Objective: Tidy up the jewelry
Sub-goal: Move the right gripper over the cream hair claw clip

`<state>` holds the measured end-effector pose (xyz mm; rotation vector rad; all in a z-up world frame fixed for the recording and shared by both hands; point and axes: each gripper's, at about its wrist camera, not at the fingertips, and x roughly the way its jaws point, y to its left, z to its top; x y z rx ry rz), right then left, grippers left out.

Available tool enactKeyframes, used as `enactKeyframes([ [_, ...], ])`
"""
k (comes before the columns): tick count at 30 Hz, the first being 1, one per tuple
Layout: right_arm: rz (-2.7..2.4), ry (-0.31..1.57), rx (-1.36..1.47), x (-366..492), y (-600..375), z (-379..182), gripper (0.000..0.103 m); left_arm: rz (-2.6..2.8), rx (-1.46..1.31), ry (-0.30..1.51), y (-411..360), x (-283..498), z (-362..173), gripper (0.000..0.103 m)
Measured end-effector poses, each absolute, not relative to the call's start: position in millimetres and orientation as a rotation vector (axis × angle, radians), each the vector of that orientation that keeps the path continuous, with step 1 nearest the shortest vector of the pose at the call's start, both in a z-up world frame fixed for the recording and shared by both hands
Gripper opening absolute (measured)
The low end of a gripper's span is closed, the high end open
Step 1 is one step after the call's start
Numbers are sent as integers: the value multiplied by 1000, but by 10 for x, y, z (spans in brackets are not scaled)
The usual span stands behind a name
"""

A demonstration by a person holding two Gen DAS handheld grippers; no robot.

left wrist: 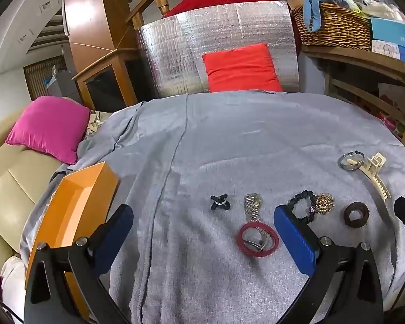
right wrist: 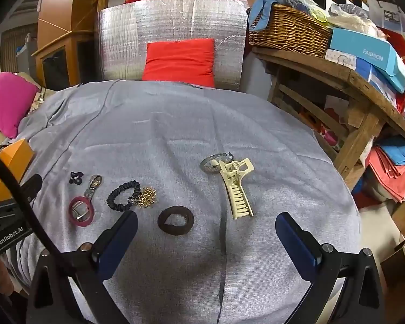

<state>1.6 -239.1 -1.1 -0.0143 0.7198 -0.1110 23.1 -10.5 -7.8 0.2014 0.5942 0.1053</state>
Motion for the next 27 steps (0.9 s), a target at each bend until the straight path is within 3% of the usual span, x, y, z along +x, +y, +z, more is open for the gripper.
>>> enactKeyframes([
  [21,-112,721,-6,26,-2410,-22,103,102,198,597,-104,233,-78,103],
  [27,-148,717,115,79,-2807,-11,103,103,191,601,-70,269,-60,103],
])
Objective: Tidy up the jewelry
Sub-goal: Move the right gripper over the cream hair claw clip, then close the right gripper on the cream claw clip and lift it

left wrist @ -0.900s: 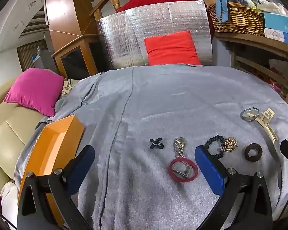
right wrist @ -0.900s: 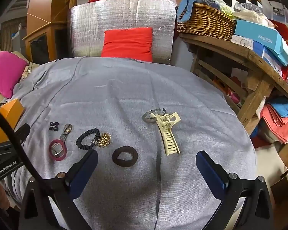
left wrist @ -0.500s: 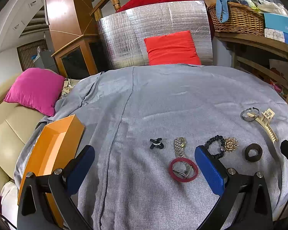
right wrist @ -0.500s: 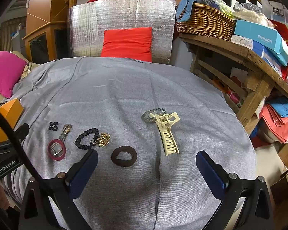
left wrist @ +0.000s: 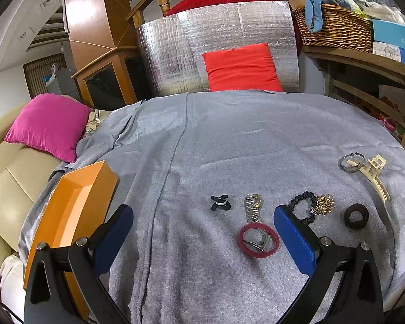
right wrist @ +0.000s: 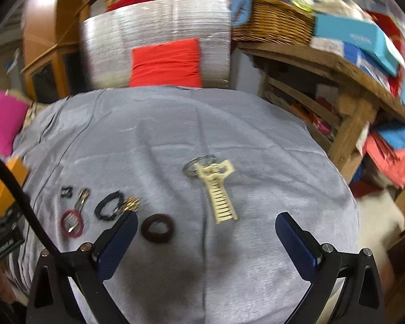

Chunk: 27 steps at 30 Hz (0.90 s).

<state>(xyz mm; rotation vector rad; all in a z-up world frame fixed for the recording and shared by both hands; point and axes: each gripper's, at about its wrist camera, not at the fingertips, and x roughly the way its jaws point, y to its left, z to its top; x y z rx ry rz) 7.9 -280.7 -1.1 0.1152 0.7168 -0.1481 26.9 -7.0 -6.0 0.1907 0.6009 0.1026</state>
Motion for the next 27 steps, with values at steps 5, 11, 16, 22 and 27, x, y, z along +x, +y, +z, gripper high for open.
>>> enactKeyframes([
  [5,-135,735,234,229,-3133,-85,99,97,168,615,-10,330,-55,103],
  [11,-93,847,198,595,-3249,-284,88,52,166,659,-28,490,-117,103],
  [16,-86,910,208,844,-3270,-422,88,-14,186,713,-105,621,-225,103],
  [22,-93,999,174,1256,-3306,-665,75,-68,243,740,-189,646,-325,103],
  [27,-73,1035,228,1411,-3384,-789,51,-72,257,743,-196,658,-347,103],
])
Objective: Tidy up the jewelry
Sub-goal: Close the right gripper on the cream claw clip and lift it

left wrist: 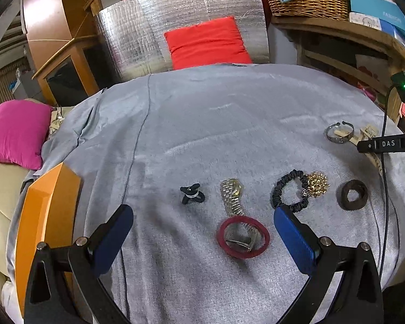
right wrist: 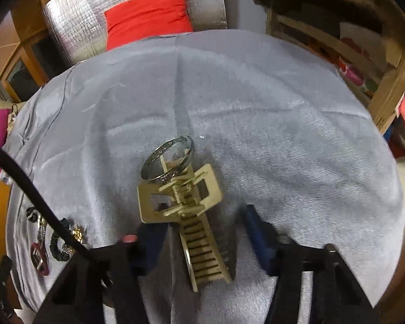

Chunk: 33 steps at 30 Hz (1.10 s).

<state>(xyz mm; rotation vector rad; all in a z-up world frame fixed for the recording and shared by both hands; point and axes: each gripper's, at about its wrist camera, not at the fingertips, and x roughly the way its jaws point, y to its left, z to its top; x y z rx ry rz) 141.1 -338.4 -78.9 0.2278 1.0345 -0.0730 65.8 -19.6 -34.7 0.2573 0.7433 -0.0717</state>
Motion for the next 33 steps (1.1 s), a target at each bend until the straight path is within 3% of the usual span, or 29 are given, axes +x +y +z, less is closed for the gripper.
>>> enactKeyframes([
  [3,-49,1035,257,1440,-3406,-809,43,-80,244,757,-199,676,-354,103],
  [6,-28,1026,276,1437,-3412,-810,29,-91,239,759,-223,674,-360,103],
  [33,-91,917,399,847,-3742,-253,25,-282,261,721,-620,500,-367,103],
])
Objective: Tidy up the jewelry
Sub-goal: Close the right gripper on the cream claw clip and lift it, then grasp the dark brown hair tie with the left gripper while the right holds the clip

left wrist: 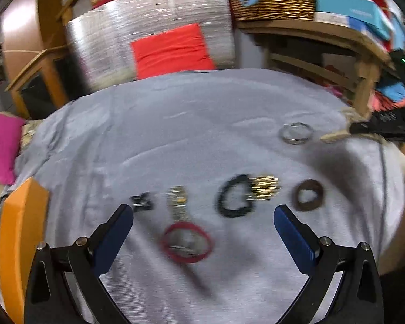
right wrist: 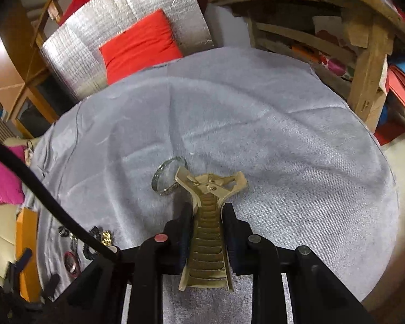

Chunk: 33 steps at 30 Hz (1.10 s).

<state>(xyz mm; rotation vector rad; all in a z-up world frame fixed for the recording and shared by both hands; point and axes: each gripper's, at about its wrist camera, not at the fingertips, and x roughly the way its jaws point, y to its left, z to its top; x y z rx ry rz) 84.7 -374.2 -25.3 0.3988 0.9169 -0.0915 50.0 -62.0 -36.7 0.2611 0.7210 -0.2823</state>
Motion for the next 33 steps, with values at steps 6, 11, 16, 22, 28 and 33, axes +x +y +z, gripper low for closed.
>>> enactKeyframes([
  [6,-88,888,474,820,-3876,-210,24,-468,222,739,-948,463,-405,97],
  [11,-68,917,503,848,-3942,-272,23,-548,217,811,-1308,538,-580,82],
  [16,-29,999,559,890,-4028,-449,22,-546,229,864,-1525,647,-733,82],
  [22,-11,1065,569,930,-4042,-595,23,-553,199,942,-1548,731,-917,65],
  [28,-38,1069,538,999,-3961,-651,54,-587,123,952,-1425,763,-910,41],
  [33,-45,1069,478,1039,-3875,-705,27,-598,110,946,-1380,739,-902,20],
])
